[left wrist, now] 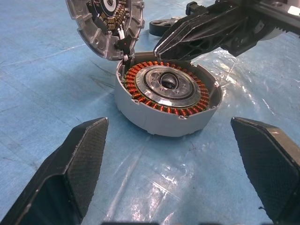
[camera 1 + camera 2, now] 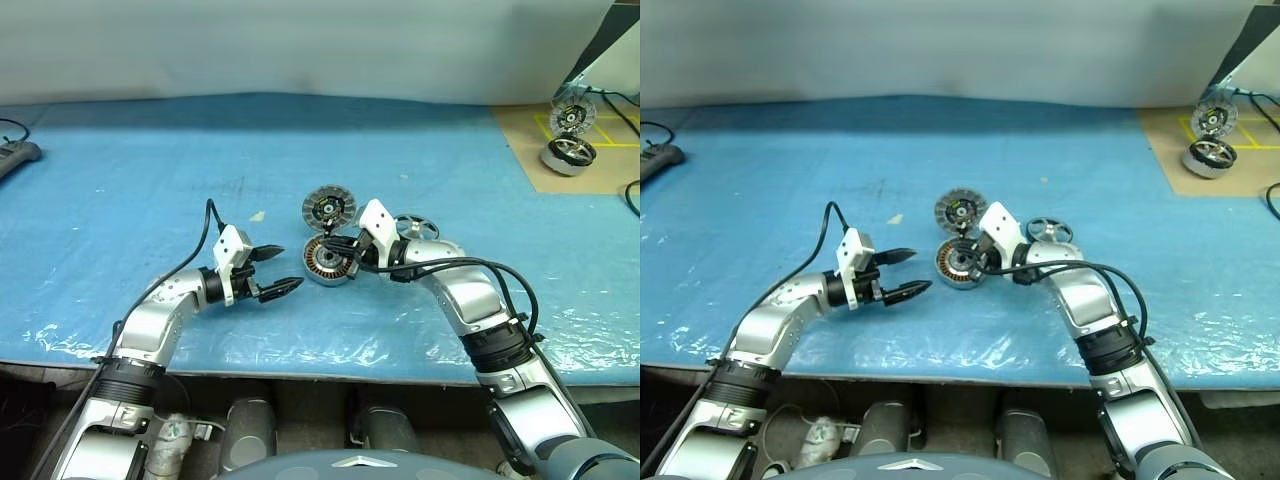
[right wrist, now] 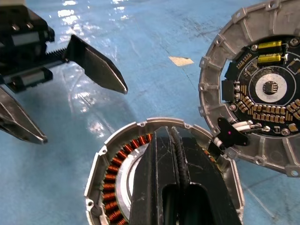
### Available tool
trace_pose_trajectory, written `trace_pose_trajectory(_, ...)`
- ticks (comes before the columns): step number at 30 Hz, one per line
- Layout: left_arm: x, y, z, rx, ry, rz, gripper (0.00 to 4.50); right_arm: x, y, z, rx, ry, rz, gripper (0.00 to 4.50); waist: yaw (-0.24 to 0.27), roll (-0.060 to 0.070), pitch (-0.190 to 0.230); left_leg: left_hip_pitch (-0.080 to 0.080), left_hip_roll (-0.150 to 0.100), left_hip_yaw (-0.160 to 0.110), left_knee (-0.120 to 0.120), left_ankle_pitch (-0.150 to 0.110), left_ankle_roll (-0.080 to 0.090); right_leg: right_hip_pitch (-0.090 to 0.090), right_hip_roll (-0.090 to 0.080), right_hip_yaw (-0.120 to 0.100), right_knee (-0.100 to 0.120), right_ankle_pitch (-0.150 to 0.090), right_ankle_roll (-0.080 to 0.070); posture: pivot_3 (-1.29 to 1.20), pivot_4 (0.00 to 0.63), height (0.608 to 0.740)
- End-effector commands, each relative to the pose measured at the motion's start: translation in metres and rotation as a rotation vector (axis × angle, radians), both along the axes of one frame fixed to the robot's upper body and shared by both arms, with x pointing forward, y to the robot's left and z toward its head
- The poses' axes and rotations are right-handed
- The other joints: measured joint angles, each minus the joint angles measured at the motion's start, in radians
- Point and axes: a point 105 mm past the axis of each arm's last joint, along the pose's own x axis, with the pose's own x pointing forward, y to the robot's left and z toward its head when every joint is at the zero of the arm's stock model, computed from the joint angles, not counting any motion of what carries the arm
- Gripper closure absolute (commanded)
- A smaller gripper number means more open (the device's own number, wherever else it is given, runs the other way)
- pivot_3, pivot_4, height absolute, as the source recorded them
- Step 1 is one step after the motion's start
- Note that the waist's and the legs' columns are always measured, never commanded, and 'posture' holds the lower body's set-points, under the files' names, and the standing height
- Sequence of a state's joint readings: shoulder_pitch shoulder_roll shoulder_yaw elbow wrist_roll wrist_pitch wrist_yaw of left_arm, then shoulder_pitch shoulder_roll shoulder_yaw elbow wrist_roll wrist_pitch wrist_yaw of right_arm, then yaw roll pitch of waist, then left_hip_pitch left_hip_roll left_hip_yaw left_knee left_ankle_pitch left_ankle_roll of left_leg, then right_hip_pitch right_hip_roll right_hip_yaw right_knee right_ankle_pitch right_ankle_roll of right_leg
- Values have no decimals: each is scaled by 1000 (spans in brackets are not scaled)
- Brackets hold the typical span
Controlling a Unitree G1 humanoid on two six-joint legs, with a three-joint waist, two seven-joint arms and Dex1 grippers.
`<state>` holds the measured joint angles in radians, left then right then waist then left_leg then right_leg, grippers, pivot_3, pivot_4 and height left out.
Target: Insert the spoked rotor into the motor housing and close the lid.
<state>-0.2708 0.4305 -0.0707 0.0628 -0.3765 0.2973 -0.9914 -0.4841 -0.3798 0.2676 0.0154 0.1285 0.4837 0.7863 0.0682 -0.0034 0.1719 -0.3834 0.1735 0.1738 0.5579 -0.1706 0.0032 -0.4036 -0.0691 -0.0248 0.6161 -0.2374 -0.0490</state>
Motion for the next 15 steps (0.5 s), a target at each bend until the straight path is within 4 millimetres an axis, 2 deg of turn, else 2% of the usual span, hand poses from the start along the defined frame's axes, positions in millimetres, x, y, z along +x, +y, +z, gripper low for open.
trace_pose_trajectory(1, 0, 0, 14, -18, -41, -15, 0, 2, -8, -17, -88, 0, -21, 4481, 0, 0, 0, 0, 0, 0, 0, 0, 0, 0, 0, 0, 0, 0, 0, 0, 150, 740)
trace_pose_trajectory(3, 0, 0, 14, -18, -41, -16, 0, -3, -13, -33, -167, 15, -5, 4481, 0, 0, 0, 1, 0, 0, 0, 0, 0, 1, 0, 0, 0, 0, 0, 0, 150, 740)
trace_pose_trajectory(7, 0, 0, 15, -18, -43, -14, 0, -8, -18, -48, -228, 28, -3, 4481, 0, 0, 0, 4, 0, 0, 0, 0, 0, 4, 0, 0, 0, 0, 0, 0, 150, 740)
trace_pose_trajectory(15, 0, -2, 15, -21, -40, -22, 0, -10, -13, -38, -145, 78, -3, 4481, 1, 0, 0, 15, 0, 0, -3, 0, 0, 15, 0, 1, -5, -1, 2, 0, 150, 740)
